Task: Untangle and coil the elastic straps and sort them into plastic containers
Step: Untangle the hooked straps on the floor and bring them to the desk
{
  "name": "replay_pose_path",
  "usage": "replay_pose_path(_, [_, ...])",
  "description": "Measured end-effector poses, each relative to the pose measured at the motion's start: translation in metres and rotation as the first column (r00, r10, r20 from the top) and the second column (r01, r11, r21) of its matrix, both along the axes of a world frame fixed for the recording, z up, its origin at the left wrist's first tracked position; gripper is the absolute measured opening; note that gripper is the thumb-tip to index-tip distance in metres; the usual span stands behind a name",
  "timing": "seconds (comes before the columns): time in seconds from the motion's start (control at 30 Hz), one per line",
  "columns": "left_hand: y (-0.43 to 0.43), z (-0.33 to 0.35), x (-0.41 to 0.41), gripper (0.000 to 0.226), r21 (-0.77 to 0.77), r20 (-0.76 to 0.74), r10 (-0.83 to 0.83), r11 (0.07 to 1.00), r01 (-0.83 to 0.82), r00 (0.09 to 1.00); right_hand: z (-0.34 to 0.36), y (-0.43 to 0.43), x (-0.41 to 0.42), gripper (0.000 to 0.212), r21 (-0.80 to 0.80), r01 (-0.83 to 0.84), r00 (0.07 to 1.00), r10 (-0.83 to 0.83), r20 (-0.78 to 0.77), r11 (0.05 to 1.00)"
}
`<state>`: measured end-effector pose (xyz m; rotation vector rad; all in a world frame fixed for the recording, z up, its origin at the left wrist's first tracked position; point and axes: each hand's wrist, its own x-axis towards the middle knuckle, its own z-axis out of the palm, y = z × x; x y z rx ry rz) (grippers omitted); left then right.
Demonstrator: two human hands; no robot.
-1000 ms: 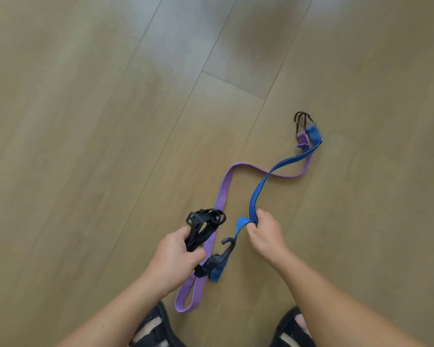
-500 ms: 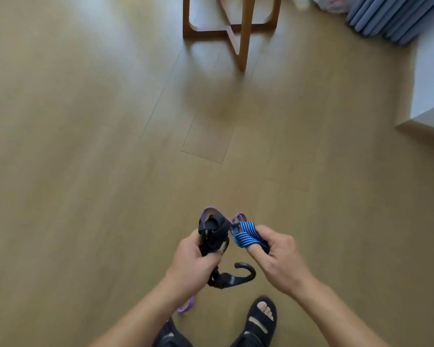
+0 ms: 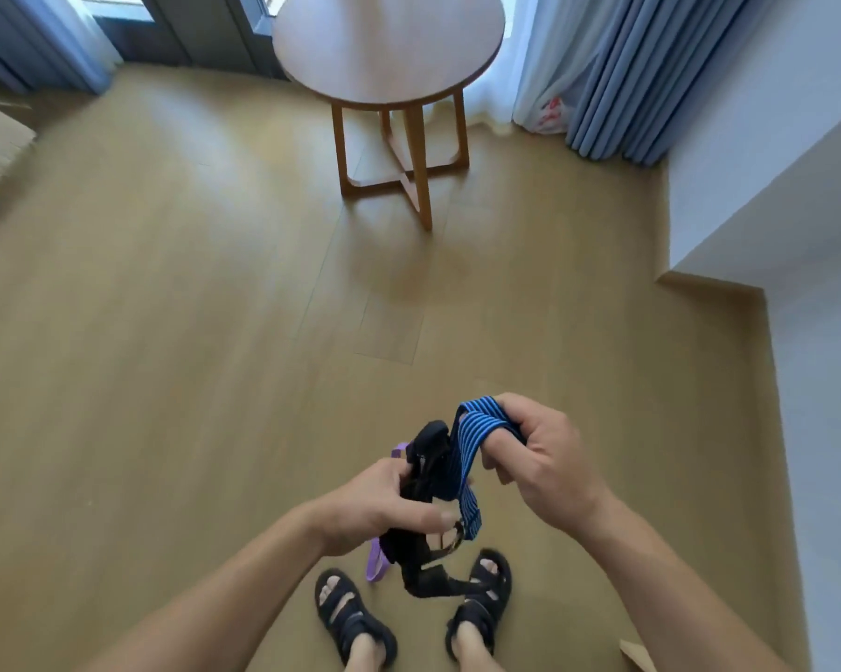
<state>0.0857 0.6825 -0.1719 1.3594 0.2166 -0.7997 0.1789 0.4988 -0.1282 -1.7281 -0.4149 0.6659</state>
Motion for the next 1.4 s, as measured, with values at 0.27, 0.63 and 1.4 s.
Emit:
replay_pose_path(0.27, [-0.064,0.082,0.005,0.015,0.078,0.191,0.338,0.931,-0.357,0.922,0.105,-0.028,-0.015,0.014,0.088,0.000,0.997,-0.006,0.074,0.996])
replay_pose_path(0.63, [-0.048,0.210,0.012,0.027,-0.050,0.488,0.098,0.995,-0.085,0.867,0.181,-0.060,-0.070,0.005,0.110,0.322,0.905,-0.340,0.256,0.940])
replay_pose_path(1.4, [0.049,0.215,-0.039,0.029,0.070,0.438,-0.045,0.997,0.016,0.898,0.212,-0.003,-0.176,0.015,0.132,0.392,0.915,-0.400,0.042,0.910])
